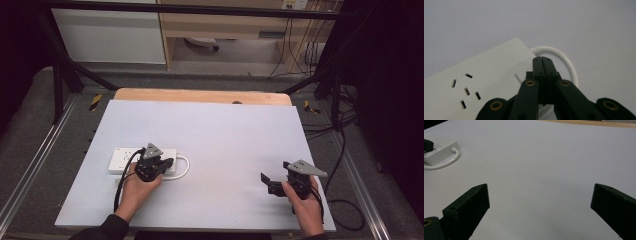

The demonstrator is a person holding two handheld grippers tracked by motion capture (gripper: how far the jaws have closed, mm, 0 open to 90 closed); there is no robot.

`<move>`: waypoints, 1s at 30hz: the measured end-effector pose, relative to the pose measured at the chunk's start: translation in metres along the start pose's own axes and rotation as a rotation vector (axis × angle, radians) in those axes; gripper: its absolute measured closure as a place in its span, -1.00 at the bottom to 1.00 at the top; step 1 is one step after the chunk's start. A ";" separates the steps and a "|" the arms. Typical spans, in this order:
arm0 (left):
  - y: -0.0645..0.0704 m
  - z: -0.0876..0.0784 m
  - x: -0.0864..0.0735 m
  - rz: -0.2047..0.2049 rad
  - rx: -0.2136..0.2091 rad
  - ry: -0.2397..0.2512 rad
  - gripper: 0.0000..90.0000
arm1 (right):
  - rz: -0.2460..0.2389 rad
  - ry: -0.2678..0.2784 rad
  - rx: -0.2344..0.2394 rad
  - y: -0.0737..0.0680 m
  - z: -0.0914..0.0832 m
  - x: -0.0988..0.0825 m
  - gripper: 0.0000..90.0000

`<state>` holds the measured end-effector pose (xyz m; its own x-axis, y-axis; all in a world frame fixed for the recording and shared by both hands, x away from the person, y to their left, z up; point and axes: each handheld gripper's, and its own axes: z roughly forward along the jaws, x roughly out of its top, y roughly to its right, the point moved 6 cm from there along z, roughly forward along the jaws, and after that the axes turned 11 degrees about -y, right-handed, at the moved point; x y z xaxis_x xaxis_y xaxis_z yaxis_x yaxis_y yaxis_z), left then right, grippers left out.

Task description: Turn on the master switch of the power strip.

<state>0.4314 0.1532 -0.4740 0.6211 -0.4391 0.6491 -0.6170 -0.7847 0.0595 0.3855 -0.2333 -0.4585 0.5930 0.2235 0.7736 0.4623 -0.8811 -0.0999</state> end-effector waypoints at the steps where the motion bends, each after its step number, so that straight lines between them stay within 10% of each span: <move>1: 0.000 0.000 0.000 0.004 0.001 0.002 1.00 | 0.000 0.000 0.000 0.000 0.000 0.000 -0.95; 30: -0.003 -0.002 -0.001 -0.019 -0.016 0.038 1.00 | -0.006 0.004 0.002 0.000 0.000 0.001 -0.95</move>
<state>0.4316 0.1566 -0.4731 0.6142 -0.4072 0.6760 -0.6129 -0.7857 0.0836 0.3855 -0.2329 -0.4577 0.5877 0.2270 0.7766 0.4668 -0.8791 -0.0963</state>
